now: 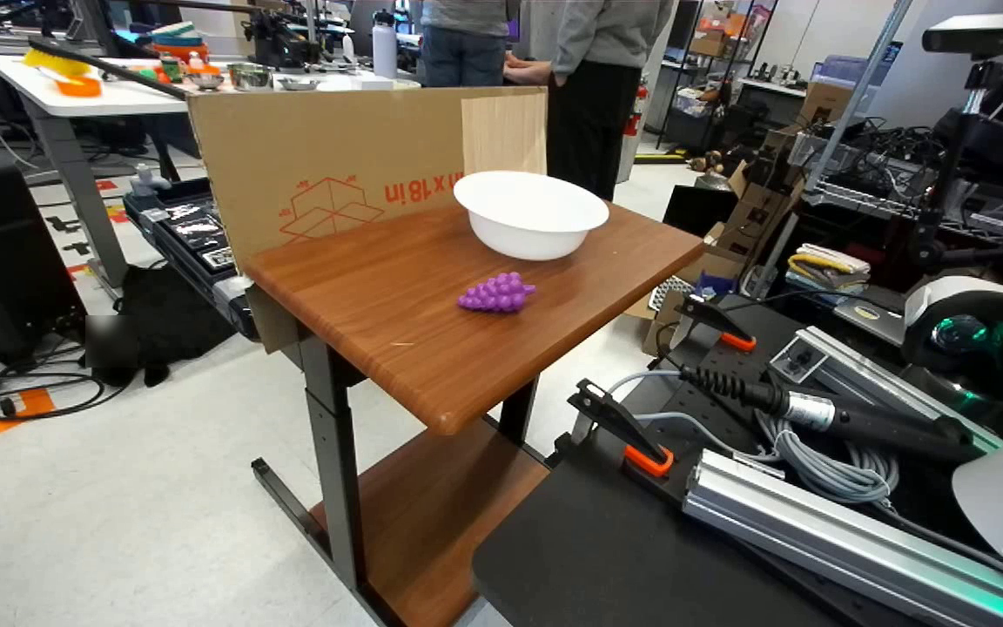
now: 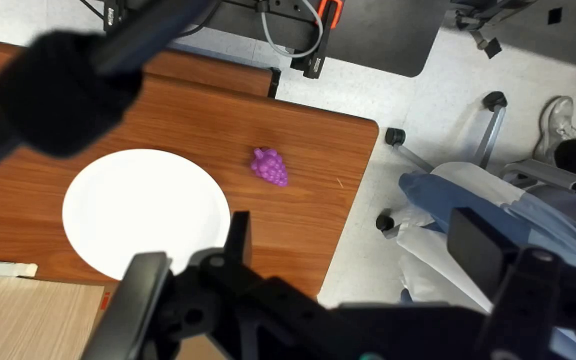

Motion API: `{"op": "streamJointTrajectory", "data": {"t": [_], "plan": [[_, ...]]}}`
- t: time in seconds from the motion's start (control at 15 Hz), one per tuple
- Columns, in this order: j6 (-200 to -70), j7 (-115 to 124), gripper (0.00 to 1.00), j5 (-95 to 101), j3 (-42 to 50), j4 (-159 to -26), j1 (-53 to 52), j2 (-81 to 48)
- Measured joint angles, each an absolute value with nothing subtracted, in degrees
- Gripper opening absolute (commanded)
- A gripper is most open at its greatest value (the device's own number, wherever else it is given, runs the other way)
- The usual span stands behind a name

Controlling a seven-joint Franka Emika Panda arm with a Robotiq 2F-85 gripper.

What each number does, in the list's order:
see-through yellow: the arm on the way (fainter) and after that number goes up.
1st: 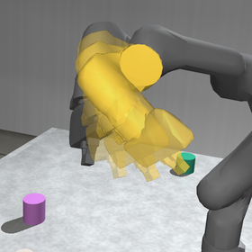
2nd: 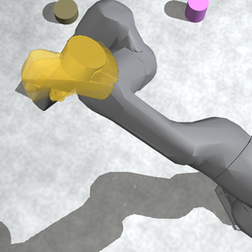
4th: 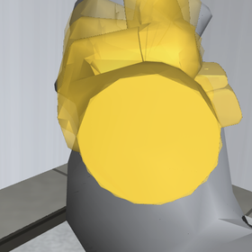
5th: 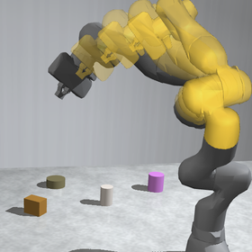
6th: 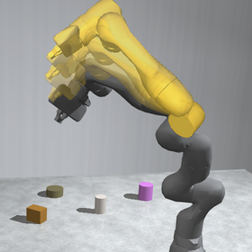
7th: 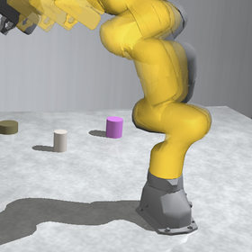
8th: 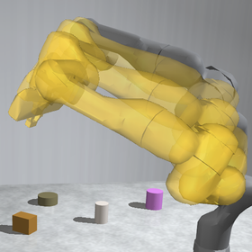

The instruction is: Put the purple thing in the bowl

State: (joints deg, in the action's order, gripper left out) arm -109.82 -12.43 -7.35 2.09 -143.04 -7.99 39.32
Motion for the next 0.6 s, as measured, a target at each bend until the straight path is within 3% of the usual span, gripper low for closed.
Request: {"op": "streamJointTrajectory", "data": {"t": [0.6], "plan": [[-106.6,-15.3,1.00,3.2,0.7,-141.0,-6.9,34.1]]}}
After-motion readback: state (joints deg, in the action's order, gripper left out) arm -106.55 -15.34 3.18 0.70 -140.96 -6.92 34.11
